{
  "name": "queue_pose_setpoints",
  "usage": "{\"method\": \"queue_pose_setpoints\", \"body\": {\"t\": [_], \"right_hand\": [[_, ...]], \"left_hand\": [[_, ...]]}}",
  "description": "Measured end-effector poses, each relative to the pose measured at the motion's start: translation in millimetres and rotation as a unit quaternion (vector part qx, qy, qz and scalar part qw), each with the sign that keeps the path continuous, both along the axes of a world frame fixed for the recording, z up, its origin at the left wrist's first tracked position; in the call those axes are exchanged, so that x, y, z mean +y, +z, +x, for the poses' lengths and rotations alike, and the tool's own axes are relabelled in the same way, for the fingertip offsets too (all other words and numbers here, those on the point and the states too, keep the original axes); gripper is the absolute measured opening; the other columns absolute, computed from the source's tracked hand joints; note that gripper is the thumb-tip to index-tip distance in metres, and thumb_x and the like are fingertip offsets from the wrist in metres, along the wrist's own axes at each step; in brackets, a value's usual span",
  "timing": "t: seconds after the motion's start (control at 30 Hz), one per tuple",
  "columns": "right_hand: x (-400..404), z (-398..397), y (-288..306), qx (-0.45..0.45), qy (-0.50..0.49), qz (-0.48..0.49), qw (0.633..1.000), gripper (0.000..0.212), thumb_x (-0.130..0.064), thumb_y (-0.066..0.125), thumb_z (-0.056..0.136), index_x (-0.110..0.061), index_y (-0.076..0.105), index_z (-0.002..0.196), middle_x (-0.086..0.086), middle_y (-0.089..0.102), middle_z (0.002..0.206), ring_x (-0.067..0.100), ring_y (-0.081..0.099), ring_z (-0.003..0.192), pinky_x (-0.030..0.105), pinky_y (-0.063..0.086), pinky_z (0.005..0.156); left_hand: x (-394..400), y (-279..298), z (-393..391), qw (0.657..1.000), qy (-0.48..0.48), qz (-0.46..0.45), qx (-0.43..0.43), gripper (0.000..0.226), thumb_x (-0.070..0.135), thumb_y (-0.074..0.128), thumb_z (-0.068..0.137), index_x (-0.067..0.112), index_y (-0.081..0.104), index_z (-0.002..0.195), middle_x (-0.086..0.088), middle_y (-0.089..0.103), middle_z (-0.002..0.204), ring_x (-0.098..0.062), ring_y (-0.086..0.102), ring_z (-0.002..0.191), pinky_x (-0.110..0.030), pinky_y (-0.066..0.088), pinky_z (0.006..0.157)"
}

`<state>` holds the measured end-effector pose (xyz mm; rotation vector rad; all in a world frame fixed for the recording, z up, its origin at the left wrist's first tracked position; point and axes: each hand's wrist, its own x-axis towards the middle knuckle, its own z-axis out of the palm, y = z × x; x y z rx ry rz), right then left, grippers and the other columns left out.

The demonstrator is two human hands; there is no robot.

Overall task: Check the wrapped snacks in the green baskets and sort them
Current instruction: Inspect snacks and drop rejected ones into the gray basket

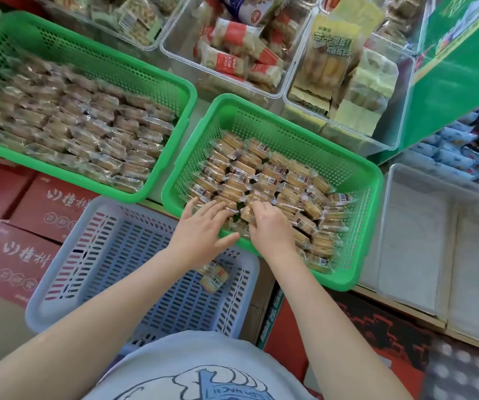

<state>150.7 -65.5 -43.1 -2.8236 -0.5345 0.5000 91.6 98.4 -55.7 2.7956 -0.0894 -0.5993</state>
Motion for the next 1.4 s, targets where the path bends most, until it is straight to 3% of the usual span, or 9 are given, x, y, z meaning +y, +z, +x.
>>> {"method": "queue_pose_setpoints", "body": {"t": [0.2,0.4,0.67,0.87,1.0,1.1,1.23,1.33,1.4], "right_hand": [[0,2,1,-0.027,0.031,0.009,0.999,0.028,-0.013,0.057,0.097,-0.01,0.057,0.124,0.007,0.068,0.103,0.031,0.062,0.094,0.041,0.048,0.078],[-4,-1,-13,-0.084,-0.007,0.013,0.996,0.006,-0.01,0.072,0.083,-0.005,0.069,0.084,0.012,0.051,0.091,0.032,0.054,0.081,0.033,0.037,0.061],[-3,30,-7,-0.03,-0.031,-0.002,0.999,0.021,-0.017,0.061,0.096,-0.008,0.061,0.115,0.007,0.058,0.112,0.026,0.05,0.109,0.036,0.045,0.081],[0,32,-10,-0.046,0.005,-0.047,0.998,0.017,-0.002,0.053,0.095,-0.007,0.063,0.108,0.009,0.059,0.108,0.028,0.052,0.1,0.034,0.042,0.071],[-1,29,-5,0.013,-0.021,-0.023,0.999,0.033,0.0,0.047,0.096,-0.013,0.056,0.126,0.006,0.059,0.115,0.028,0.056,0.094,0.034,0.039,0.065],[-5,23,5,0.051,-0.05,0.021,0.997,0.024,-0.001,0.043,0.099,-0.012,0.053,0.118,0.005,0.056,0.1,0.025,0.049,0.077,0.032,0.032,0.057],[-15,18,26,-0.026,-0.065,0.11,0.991,0.011,-0.006,0.045,0.101,-0.01,0.053,0.096,0.0,0.052,0.08,0.023,0.049,0.067,0.033,0.03,0.05],[-25,14,48,-0.054,-0.084,0.161,0.982,0.011,-0.006,0.047,0.101,-0.011,0.052,0.093,0.001,0.053,0.075,0.023,0.051,0.064,0.037,0.036,0.051],[-33,7,66,-0.065,-0.103,0.196,0.973,0.011,-0.008,0.045,0.103,-0.012,0.05,0.094,0.006,0.056,0.076,0.025,0.054,0.066,0.041,0.043,0.055]], "left_hand": [[-9,3,5,0.996,0.022,-0.076,-0.041,0.064,0.057,0.042,0.1,0.023,0.035,0.154,-0.002,0.017,0.168,-0.02,0.012,0.155,-0.042,0.003,0.125],[-11,-2,17,0.999,-0.028,-0.015,-0.026,0.061,0.067,0.024,0.1,0.041,0.029,0.156,0.0,0.006,0.17,-0.024,0.001,0.157,-0.052,0.007,0.125],[-13,-3,21,0.999,-0.048,0.017,0.007,0.071,0.073,0.011,0.096,0.04,0.036,0.153,0.002,0.006,0.17,-0.025,0.002,0.157,-0.056,0.004,0.124],[-13,-2,21,0.999,-0.044,0.015,0.01,0.067,0.072,0.015,0.098,0.039,0.039,0.152,0.002,0.009,0.17,-0.025,0.006,0.157,-0.056,0.005,0.124],[-13,0,22,0.999,-0.045,0.016,0.018,0.066,0.071,0.016,0.098,0.039,0.037,0.152,0.002,0.008,0.17,-0.024,0.006,0.157,-0.055,0.005,0.124],[-14,0,22,0.999,-0.045,0.014,0.025,0.066,0.071,0.016,0.099,0.04,0.036,0.153,0.003,0.006,0.17,-0.024,0.004,0.157,-0.055,0.004,0.124],[-12,4,23,0.999,-0.037,0.007,0.038,0.061,0.066,0.022,0.101,0.038,0.036,0.153,0.003,0.006,0.17,-0.023,0.004,0.157,-0.054,0.003,0.125],[-14,15,24,0.994,0.058,-0.089,0.034,0.048,0.042,0.042,0.103,0.024,0.045,0.147,-0.002,0.024,0.167,-0.023,0.02,0.154,-0.048,0.015,0.125],[-14,33,22,0.95,0.199,-0.241,0.011,0.035,0.028,0.05,0.101,0.018,0.053,0.134,-0.004,0.05,0.146,-0.022,0.044,0.137,-0.038,0.038,0.108]]}}
